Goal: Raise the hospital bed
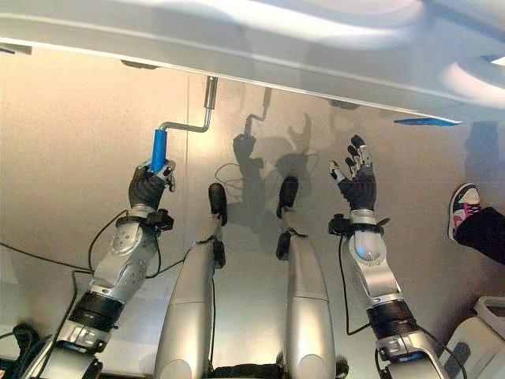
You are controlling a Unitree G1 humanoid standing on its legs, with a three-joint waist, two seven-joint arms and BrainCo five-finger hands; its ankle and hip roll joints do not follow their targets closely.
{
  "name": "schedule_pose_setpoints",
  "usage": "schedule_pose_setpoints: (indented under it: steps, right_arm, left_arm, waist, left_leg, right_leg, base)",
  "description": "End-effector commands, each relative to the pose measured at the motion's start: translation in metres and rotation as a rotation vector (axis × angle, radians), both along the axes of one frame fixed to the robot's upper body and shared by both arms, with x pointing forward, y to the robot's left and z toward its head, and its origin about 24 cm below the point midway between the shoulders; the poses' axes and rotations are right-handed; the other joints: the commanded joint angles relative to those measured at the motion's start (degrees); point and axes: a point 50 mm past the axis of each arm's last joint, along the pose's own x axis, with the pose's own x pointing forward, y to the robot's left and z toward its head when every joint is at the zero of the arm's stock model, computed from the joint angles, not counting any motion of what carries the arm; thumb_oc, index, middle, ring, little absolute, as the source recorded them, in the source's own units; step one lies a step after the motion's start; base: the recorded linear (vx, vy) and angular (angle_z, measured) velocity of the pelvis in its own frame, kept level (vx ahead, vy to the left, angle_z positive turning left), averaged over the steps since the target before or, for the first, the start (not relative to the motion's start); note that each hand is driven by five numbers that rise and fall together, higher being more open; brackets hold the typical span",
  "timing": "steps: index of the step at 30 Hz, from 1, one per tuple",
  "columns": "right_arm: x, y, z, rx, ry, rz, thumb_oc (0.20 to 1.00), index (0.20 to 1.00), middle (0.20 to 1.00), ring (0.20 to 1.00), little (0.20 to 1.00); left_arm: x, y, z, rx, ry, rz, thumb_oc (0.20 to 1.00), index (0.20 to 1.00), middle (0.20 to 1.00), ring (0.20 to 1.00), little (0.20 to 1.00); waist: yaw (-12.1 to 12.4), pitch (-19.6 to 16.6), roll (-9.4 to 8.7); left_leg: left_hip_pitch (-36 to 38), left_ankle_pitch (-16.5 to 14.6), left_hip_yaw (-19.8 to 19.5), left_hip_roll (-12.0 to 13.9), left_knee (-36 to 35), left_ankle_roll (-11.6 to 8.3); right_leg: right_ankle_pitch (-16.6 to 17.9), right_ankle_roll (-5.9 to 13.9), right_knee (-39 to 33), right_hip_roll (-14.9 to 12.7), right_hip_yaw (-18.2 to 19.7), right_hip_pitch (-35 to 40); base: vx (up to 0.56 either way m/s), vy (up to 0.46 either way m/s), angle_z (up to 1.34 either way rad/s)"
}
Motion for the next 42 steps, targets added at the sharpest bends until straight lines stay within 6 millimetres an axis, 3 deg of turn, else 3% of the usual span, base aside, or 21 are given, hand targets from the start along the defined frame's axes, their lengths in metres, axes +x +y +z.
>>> schedule_pose_setpoints:
  steps: [1, 7, 9, 18, 30, 42]
  right_arm:
    - [-0.018, -0.01, 0.01, -0.023, -0.082, -0.006, 1.0, 1.0, 1.0, 1.0, 1.0]
    - [-0.018, -0.013, 0.011, -0.032, -0.088, -0.013, 1.0, 1.0, 1.0, 1.0, 1.0]
    - [-0.021, -0.018, 0.009, -0.055, -0.068, -0.015, 1.0, 1.0, 1.0, 1.0, 1.0]
    - [-0.03, -0.025, -0.004, -0.091, 0.007, 0.016, 1.0, 1.0, 1.0, 1.0, 1.0]
    - [-0.037, -0.029, -0.009, -0.119, 0.031, 0.019, 1.0, 1.0, 1.0, 1.0, 1.0]
    - [-0.042, -0.027, -0.021, -0.108, 0.075, 0.023, 1.0, 1.0, 1.0, 1.0, 1.0]
  left_arm:
    - [-0.008, 0.048, 0.022, 0.082, -0.107, 0.219, 0.2, 0.2, 0.2, 0.2, 0.2]
    - [0.003, 0.047, 0.035, 0.137, -0.125, 0.212, 0.2, 0.2, 0.2, 0.2, 0.2]
    - [0.012, 0.053, 0.056, 0.245, -0.145, 0.177, 0.2, 0.2, 0.2, 0.2, 0.2]
    - [0.016, 0.086, 0.106, 0.504, -0.147, 0.113, 0.2, 0.2, 0.2, 0.2, 0.2]
    - [0.017, 0.094, 0.114, 0.688, -0.094, 0.089, 0.2, 0.2, 0.2, 0.2, 0.2]
    - [0.022, 0.096, 0.121, 0.654, -0.1, 0.099, 0.2, 0.2, 0.2, 0.2, 0.2]
  waist:
    - [-0.5, -1.3, 1.37]
    - [-1.4, -1.3, 0.9]
    - [-2.1, -1.3, 1.03]
    - [-3.0, -1.3, 2.11]
    - [-4.1, -1.3, 2.38]
    - [-4.9, -1.3, 0.9]
  left_leg:
    - [-3.2, -1.3, -2.9, 0.6, 2.3, -1.64]
    - [-4.1, -1.5, -2.6, 0.8, 2.8, -1.63]
    - [-4.3, -1.4, -2.4, 0.9, 3.0, -1.82]
    - [-2.2, -1.0, -1.1, 1.1, 1.2, -1.81]
    - [-0.9, -1.0, 0.0, 1.8, -0.1, -1.53]
    - [-1.6, -0.9, -0.1, 1.8, -0.2, -1.47]
  right_leg:
    - [-3.4, 9.29, 3.4, -5.4, 1.5, 0.9]
    - [-3.3, 9.48, 3.4, -5.4, 1.9, 0.2]
    - [-3.1, 9.66, 3.1, -5.4, 2.2, 0.2]
    - [-2.4, 10.57, 1.2, -5.1, 2.9, 1.6]
    - [-2.5, 11.15, 0.9, -4.8, 3.1, 1.5]
    - [-2.3, 11.07, 0.7, -4.8, 3.0, 1.1]
  base:
    - [0.01, 0.044, 0.02]
    - [0.0, 0.013, 0.0]
    - [0.0, 0.0, 0.0]
    - [0.02, 0.011, -0.04]
    - [0.03, -0.011, -0.06]
    - [0.01, -0.006, 0.0]
